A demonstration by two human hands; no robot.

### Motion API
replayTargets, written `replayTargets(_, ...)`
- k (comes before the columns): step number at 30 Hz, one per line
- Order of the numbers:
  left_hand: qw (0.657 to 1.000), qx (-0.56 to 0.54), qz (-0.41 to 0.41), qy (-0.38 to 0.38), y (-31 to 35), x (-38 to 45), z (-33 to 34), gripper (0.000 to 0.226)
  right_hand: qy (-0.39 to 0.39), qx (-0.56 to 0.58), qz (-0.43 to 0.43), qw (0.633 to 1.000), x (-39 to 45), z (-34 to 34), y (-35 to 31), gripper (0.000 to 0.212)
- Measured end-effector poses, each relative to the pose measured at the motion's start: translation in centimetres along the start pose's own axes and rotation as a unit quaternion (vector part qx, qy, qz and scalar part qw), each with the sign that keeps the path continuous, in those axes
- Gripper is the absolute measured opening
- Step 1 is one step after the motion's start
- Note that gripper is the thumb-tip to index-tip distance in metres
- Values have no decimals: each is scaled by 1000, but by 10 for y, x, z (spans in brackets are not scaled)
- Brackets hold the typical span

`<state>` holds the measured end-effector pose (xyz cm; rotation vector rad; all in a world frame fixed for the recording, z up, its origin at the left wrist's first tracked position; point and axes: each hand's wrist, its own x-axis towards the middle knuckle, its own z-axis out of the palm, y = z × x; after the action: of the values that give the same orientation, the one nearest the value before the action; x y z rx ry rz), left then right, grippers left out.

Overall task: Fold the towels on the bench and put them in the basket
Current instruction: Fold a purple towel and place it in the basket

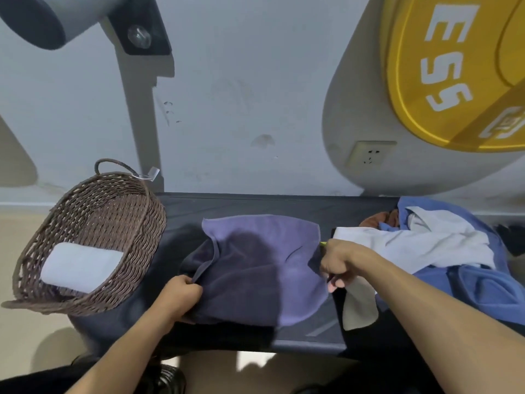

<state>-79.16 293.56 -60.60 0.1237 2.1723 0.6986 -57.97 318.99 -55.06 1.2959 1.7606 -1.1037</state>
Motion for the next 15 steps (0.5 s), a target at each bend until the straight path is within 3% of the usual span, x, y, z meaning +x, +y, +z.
replayTargets(1,998,54,20,23,1,1,0,10,-23,27,-3,999,3,1,2,9)
replayTargets(3,982,128,86,106,2,7,4,36,-18,85,-22,996,13,3,4,35)
replayTargets(6,961,141,186,150,12,8,13,51,89,133,-65,985,22,17,1,35)
replayTargets(10,946,96,254,179,25,13,12,10,214,142,-126,958,29,16,-1,4)
replayTargets(15,932,2,292,216,39,38,-5,17,312,240,-162,905,31,-16,-5,16)
